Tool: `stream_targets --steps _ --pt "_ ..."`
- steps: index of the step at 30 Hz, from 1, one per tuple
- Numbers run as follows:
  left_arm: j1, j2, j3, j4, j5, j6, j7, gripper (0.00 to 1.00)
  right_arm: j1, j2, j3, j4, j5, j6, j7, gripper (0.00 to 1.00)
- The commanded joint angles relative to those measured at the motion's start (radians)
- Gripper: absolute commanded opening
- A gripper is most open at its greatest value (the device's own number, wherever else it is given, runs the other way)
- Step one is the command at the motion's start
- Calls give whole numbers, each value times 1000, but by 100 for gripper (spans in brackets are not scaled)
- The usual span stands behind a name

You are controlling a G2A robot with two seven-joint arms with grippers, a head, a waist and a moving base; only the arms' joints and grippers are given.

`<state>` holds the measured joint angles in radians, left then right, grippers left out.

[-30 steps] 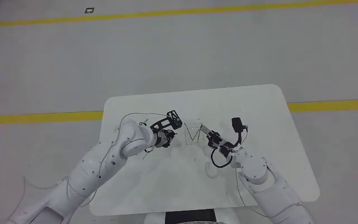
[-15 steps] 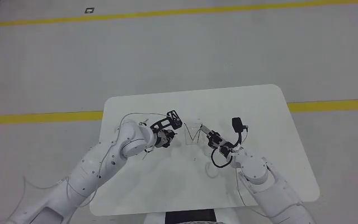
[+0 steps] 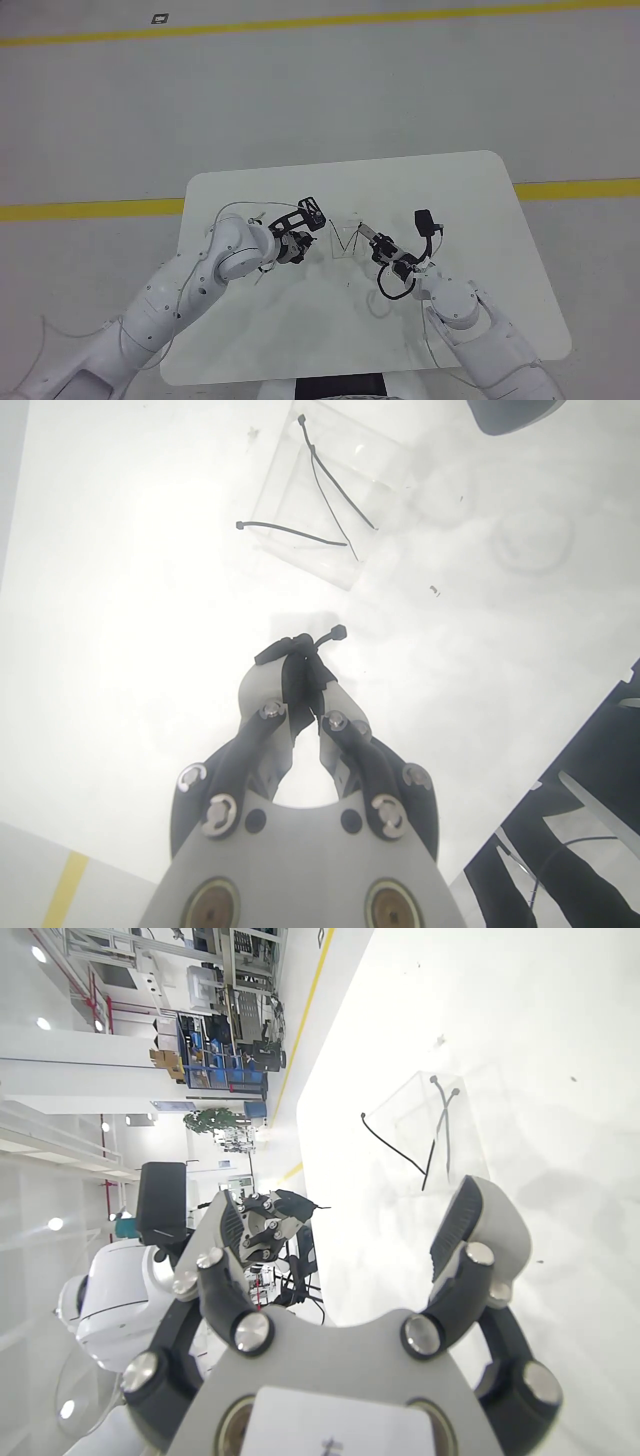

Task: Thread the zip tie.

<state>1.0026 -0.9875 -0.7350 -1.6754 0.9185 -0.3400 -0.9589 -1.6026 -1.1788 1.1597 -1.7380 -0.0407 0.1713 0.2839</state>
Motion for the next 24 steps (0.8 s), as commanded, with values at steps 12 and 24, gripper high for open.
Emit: stream_targets --steps 12,24 --pt "0 0 0 0 0 0 0 0 0 0 0 0 0 0 0 100" --pt "0 0 0 0 0 0 0 0 -4 -1 8 -11 74 5 51 100"
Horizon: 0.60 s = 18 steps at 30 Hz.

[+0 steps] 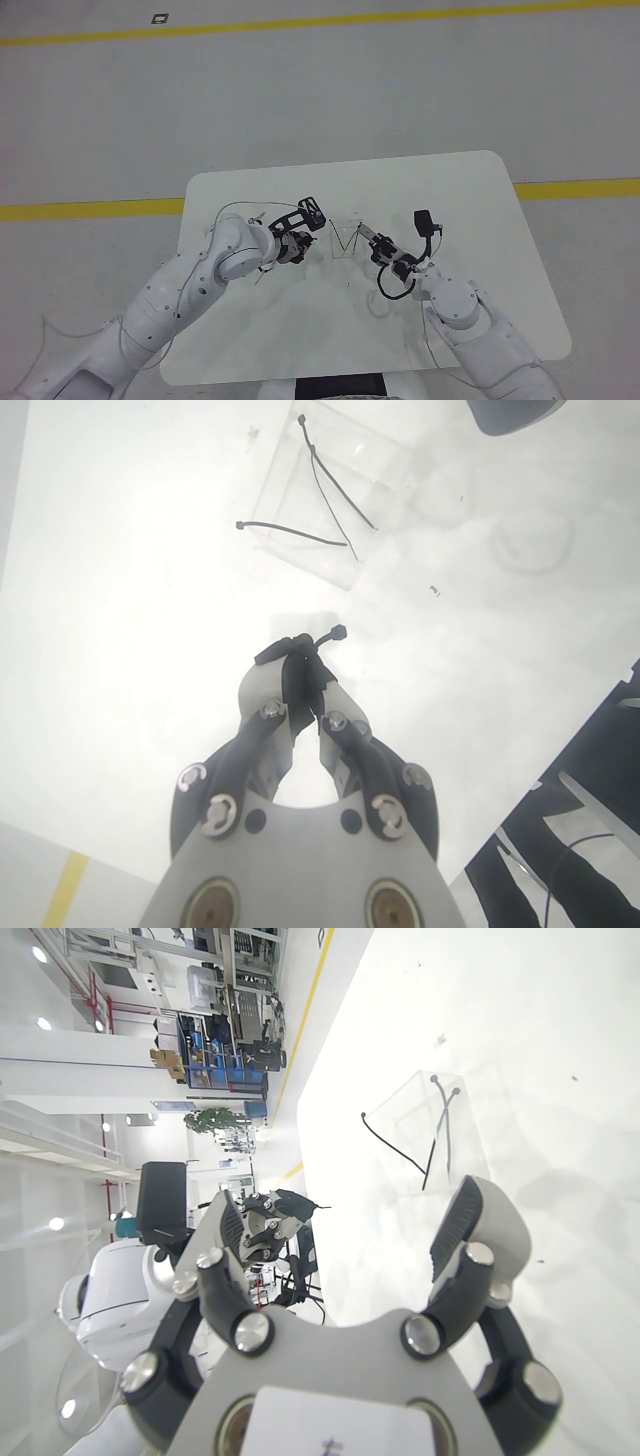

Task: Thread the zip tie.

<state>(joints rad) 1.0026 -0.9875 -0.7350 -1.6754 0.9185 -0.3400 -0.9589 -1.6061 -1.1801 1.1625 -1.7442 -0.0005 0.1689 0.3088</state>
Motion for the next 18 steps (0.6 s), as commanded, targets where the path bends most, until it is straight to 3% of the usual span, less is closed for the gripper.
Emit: stream_targets --steps 1,5,11,16,18 --pt "0 0 0 0 0 0 0 0 -2 0 11 -10 68 24 55 100" --pt "0 0 0 0 0 0 0 0 6 5 36 -35 191 171 189 100" --pt "0 0 0 0 0 0 0 0 17 13 34 23 345 171 271 100" --pt "0 0 0 0 0 0 0 0 40 27 -1 53 478 171 265 100" --pt "0 0 0 0 0 0 0 0 40 27 -1 53 478 171 265 100"
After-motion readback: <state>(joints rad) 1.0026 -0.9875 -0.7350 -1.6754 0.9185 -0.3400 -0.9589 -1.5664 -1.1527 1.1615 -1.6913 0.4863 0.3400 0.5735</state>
